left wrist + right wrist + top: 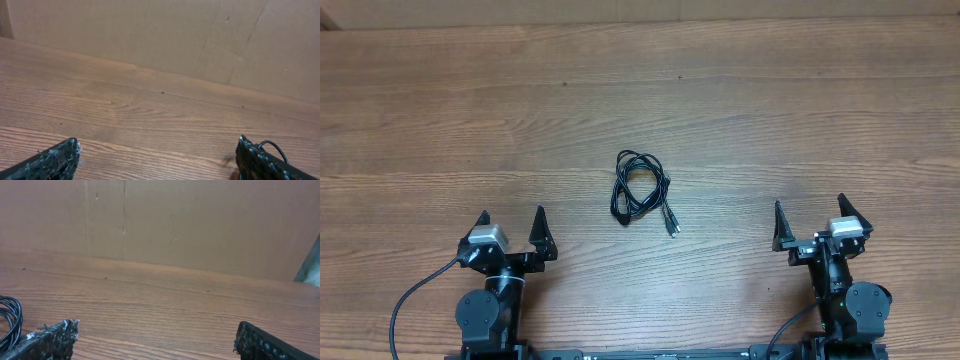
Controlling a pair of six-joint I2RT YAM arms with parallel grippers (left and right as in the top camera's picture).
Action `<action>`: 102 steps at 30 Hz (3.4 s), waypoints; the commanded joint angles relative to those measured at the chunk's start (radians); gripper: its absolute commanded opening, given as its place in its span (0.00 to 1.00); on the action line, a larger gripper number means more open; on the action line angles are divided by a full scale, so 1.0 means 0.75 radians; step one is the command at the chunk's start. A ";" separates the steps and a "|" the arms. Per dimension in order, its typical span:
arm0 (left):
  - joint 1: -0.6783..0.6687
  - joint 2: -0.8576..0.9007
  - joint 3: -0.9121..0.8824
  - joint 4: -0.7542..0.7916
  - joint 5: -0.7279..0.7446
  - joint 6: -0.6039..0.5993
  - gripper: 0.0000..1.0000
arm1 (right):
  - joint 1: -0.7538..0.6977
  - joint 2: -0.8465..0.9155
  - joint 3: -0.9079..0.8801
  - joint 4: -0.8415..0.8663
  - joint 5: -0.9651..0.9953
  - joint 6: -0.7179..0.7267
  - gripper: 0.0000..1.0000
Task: Untangle cables
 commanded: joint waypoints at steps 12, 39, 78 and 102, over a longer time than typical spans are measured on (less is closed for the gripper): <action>-0.008 -0.012 -0.005 -0.005 -0.013 0.031 0.99 | -0.004 -0.013 -0.014 0.007 -0.007 -0.004 1.00; -0.008 -0.012 -0.004 -0.005 -0.013 0.031 1.00 | -0.004 -0.013 -0.014 0.007 -0.007 -0.004 1.00; -0.008 -0.012 -0.004 -0.004 -0.011 0.031 1.00 | -0.004 -0.013 -0.014 0.007 -0.007 -0.005 1.00; -0.008 -0.011 0.333 -0.489 0.163 0.086 1.00 | -0.004 -0.013 -0.014 0.007 -0.007 -0.004 1.00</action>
